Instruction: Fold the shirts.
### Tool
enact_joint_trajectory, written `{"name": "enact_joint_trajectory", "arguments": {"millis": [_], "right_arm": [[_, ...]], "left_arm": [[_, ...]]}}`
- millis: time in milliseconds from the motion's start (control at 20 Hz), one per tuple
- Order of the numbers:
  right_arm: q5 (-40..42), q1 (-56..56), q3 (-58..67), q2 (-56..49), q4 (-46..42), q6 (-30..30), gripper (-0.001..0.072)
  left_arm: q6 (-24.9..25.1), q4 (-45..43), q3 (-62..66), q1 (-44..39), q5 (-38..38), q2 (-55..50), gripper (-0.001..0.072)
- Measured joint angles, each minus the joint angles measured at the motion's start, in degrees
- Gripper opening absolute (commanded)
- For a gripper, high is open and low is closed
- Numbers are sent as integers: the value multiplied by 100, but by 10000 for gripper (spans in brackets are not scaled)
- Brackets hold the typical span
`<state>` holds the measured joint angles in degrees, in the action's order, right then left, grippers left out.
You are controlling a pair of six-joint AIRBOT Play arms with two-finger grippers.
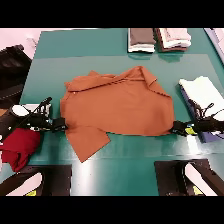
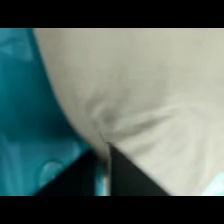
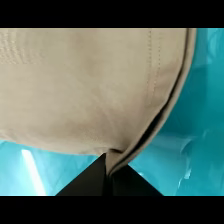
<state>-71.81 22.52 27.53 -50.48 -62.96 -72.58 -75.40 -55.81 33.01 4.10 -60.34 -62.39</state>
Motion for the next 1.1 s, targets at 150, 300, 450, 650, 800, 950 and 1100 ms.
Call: {"name": "enact_joint_trajectory", "arguments": {"millis": [150, 300, 450, 650, 800, 950, 1100], "right_arm": [[-170, 0, 479, 13, 24, -2, 16], [-455, 0, 1438, 142, 164, -4, 15], [-522, -2, 2778, 424, 345, -4, 16], [-468, -2, 4955, 778, 422, -33, 16], [-415, -2, 6548, 874, 358, -66, 15], [-470, 26, 7890, 769, 90, -223, 15], [-800, 120, 8918, 463, -129, -369, 14]], "left_arm": [[35, 94, 310, 4, -76, 114, 27], [35, 127, 1158, 35, -186, 645, 27], [-15, 90, 2592, 50, -219, 1331, 27], [-83, 37, 4951, 52, -118, 1934, 27], [-173, 31, 6653, 55, 94, 2111, 27], [-365, -20, 7932, 57, 317, 2184, 27], [-527, -83, 8476, 57, 407, 2194, 26]]}}
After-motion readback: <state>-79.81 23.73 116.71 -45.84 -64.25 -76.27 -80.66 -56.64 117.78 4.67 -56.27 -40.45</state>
